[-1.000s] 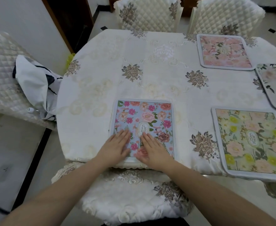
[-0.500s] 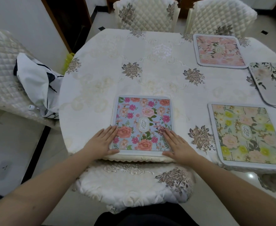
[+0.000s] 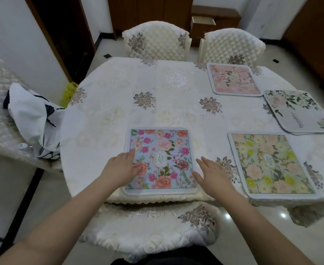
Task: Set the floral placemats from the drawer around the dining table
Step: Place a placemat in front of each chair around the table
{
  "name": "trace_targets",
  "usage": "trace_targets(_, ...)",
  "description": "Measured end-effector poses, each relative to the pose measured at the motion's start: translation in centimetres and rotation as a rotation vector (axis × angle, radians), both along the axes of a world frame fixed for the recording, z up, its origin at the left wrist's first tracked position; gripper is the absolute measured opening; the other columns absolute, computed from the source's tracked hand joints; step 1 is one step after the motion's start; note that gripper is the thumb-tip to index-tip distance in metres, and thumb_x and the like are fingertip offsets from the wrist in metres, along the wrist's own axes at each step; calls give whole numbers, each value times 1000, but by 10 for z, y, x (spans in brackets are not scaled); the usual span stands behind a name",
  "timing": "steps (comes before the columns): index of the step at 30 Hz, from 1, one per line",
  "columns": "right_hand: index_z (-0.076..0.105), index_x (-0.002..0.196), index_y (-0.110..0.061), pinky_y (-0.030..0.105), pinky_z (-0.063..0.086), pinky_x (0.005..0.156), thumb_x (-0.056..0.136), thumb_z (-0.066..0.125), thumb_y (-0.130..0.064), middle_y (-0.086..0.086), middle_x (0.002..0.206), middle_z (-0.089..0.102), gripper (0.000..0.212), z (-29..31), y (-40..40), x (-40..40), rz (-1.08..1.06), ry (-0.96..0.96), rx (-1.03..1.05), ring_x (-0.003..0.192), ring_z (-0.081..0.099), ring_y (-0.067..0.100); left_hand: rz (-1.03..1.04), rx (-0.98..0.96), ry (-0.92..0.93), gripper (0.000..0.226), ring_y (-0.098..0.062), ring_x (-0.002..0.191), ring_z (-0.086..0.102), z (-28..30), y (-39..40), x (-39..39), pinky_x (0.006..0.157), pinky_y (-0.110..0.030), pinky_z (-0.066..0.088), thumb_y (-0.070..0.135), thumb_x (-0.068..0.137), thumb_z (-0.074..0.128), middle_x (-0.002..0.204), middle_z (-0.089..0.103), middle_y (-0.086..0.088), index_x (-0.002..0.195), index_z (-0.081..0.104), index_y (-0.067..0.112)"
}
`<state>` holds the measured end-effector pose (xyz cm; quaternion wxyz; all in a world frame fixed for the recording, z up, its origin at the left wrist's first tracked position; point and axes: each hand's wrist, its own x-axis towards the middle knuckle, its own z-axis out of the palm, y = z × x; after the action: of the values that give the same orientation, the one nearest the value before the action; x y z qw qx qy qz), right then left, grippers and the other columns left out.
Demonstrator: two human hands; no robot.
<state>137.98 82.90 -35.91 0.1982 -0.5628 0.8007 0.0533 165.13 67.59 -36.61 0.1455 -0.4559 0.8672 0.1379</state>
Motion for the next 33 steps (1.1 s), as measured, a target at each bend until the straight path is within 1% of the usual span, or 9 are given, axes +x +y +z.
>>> trace_targets(6, 21, 155, -20, 38, 13, 121, 101, 31, -50, 3, 161, 23, 62, 23, 23, -4, -160, 22, -142, 148, 19, 20, -191, -130, 149, 71, -22, 150, 14, 50, 21, -82, 121, -45, 15, 56, 101, 22, 164, 17, -6, 157, 8, 15)
trace_targets(9, 28, 153, -19, 40, 13, 120, 93, 15, -60, 5, 161, 23, 74, 33, 42, -14, -226, 84, -199, 149, 16, 23, -290, -131, 154, 72, -21, 152, 1, 57, 36, -106, 123, -45, 5, 59, 99, 13, 165, 6, -4, 158, 5, 18)
trace_targets(11, 31, 152, -18, 42, 11, 120, 86, 6, -61, 6, 162, 21, 83, 38, 56, -24, -267, 139, -233, 150, 13, 25, -355, -165, 152, 82, -21, 152, -5, 59, 44, -119, 123, -45, -1, 63, 88, -4, 166, 0, -4, 157, 2, 20)
trace_targets(13, 26, 154, -20, 42, 5, 120, 84, 1, -62, 5, 163, 15, 84, 44, 71, -33, -309, 176, -224, 151, 7, 25, -406, -196, 159, 90, -21, 152, -9, 62, 51, -134, 122, -47, -4, 64, 78, -13, 166, -6, -2, 157, 1, 22)
trace_targets(16, 16, 156, -22, 41, 2, 120, 82, -5, -63, 4, 164, 7, 87, 52, 94, -46, -370, 196, -208, 151, 3, 24, -479, -235, 181, 88, -22, 152, -10, 65, 64, -163, 122, -49, -2, 64, 81, -11, 165, -8, -1, 157, 5, 24)
trace_targets(24, 17, 156, -22, 38, 8, 120, 86, 5, -65, 5, 164, 7, 83, 65, 147, -104, -520, 163, -307, 151, 6, 24, -631, -200, 235, 86, -19, 151, -11, 76, 112, -261, 120, -42, -8, 63, 82, -10, 165, -9, 0, 158, 4, 24)
trace_targets(29, 48, 142, -8, 50, 29, 113, 93, 32, -50, 20, 149, 42, 66, 56, 192, -157, -620, 204, -348, 140, 36, 36, -714, -190, 236, 86, -18, 151, -11, 81, 148, -331, 121, -41, -4, 65, 82, -10, 165, -9, 2, 158, 3, 27)
trace_targets(31, 50, 141, -9, 52, 25, 114, 91, 32, -49, 19, 149, 42, 65, 53, 211, -180, -668, 216, -324, 141, 33, 36, -770, -158, 258, 85, -16, 151, -11, 89, 161, -360, 122, -40, -2, 68, 82, -8, 165, -10, 4, 157, 1, 30)
trace_targets(33, 42, 147, -14, 48, 15, 118, 89, 24, -52, 14, 156, 33, 71, 53, 228, -203, -726, 210, -298, 146, 21, 32, -789, -105, 292, 85, -13, 151, -13, 99, 170, -387, 122, -38, -2, 71, 81, -6, 164, -12, 9, 157, -1, 33)
